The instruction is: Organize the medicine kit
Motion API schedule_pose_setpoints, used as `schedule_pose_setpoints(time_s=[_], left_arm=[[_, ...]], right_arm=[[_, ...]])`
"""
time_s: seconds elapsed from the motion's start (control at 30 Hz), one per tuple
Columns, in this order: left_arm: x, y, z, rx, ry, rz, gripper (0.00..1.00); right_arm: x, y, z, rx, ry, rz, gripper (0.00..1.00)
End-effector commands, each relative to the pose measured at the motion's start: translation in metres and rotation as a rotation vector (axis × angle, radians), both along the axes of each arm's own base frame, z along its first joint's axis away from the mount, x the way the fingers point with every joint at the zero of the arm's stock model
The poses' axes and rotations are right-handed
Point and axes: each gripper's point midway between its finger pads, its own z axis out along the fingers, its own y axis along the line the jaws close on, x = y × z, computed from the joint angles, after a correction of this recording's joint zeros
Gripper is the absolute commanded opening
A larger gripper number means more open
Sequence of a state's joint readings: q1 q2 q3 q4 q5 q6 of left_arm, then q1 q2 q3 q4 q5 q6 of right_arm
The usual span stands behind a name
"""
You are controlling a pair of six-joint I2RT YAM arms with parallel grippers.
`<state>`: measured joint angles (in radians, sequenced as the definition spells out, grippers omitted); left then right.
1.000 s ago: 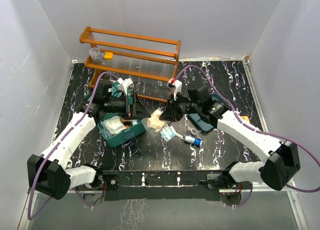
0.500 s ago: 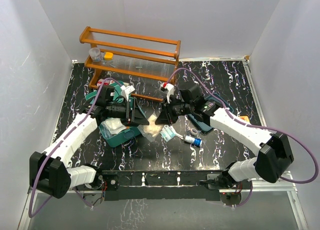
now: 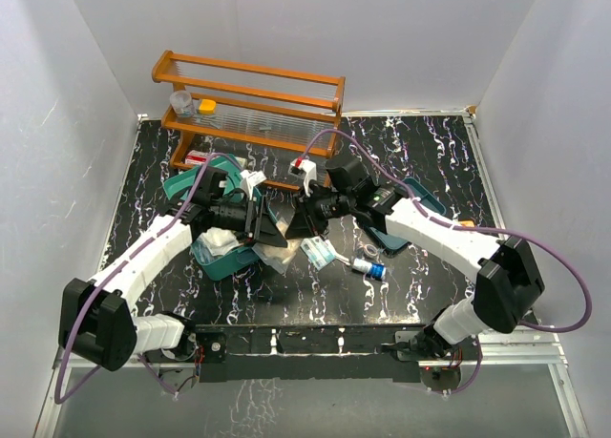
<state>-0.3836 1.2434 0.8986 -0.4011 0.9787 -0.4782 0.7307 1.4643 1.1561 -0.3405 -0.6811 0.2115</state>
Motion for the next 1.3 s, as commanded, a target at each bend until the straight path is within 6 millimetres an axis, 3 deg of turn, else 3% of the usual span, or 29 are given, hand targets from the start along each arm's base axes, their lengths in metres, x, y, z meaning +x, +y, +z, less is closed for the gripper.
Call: schedule_pose_setpoints(time_s=[0.0, 0.17, 0.3, 0.5, 0.7, 0.97, 1.13, 1.27], left_arm=[[-0.009, -0.001, -0.008, 0.003, 0.012, -0.043, 0.49], [-0.007, 0.001, -0.016, 0.031, 0.006, -0.036, 0.31], [-0.006, 0.001, -0.018, 0.041, 0.008, -0.038, 0.19], [-0.003, 0.003, -0.013, 0.054, -0.041, -0.026, 0.16], [0.010, 0.014, -0.004, 0.104, -0.103, 0.080, 0.14], [0.058, 0.060, 0.009, 0.272, -0.230, 0.474, 0.14], [0.078, 0.108, 0.010, 0.421, -0.293, 0.785, 0.15], [0.088, 0.134, 0.014, 0.476, -0.334, 0.943, 0.15]], right_arm=[[0.006, 0.014, 0.023, 0.052, -0.050, 0.024, 0.09], [0.006, 0.013, 0.018, 0.029, -0.049, 0.019, 0.10], [0.005, 0.011, 0.017, 0.019, -0.043, 0.013, 0.17], [0.014, 0.002, 0.022, -0.010, -0.084, -0.061, 0.37], [0.045, -0.020, 0.052, 0.003, -0.172, -0.275, 0.54], [0.065, -0.048, 0.086, 0.112, -0.213, -0.474, 0.58], [0.062, -0.053, 0.071, 0.114, -0.150, -0.508, 0.58], [0.057, -0.050, 0.058, 0.124, -0.093, -0.504, 0.58]])
